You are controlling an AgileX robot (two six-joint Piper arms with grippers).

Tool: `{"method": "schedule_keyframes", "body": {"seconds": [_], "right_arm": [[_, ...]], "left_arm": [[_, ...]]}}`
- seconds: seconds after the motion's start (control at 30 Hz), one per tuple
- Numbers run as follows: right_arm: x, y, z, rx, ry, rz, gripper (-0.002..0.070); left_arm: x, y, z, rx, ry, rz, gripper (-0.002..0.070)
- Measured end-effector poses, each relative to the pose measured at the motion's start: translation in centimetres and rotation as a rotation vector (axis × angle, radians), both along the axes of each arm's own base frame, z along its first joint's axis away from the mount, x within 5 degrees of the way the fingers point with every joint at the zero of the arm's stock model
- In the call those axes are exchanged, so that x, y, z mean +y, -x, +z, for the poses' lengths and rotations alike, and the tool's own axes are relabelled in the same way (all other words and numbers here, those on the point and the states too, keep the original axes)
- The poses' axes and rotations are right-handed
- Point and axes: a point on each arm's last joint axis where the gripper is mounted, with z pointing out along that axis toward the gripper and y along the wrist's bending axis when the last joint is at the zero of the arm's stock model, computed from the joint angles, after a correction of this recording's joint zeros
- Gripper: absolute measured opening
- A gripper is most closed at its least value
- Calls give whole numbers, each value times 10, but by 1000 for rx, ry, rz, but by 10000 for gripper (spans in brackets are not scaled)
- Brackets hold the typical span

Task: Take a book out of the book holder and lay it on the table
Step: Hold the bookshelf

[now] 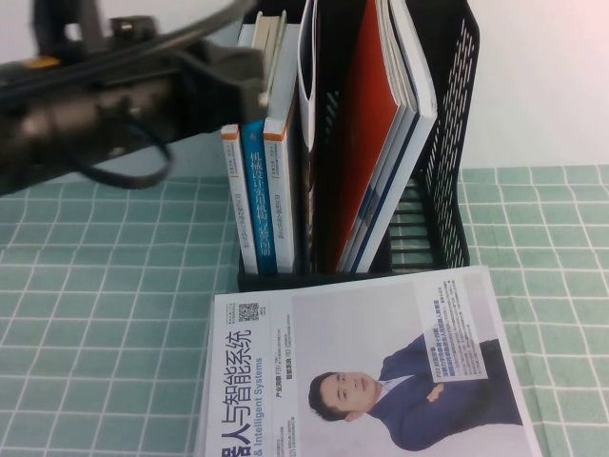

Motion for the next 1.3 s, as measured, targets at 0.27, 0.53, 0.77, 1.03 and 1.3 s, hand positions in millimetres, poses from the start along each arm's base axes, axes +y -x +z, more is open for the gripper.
{"method": "schedule_keyframes", "body": {"seconds": [0.27, 0.53, 0.77, 1.03, 1.3], "right_arm": [[30, -45, -18, 57, -2, 302, -2], [64, -74, -20, 65, 20, 467, -2], [87, -86, -29, 143, 120, 484, -2], [77, -92, -43, 277, 213, 352, -2], [85, -97, -42, 245, 60, 408, -2]], "left_arm": [[-70, -11, -5, 54, 74, -107, -1], [-108, -42, -27, 78, 14, -132, -1], [-109, -46, -40, 104, -197, -163, -1], [-80, -29, -41, 454, -602, -88, -1], [-90, -41, -25, 332, -396, 19, -1]]}}
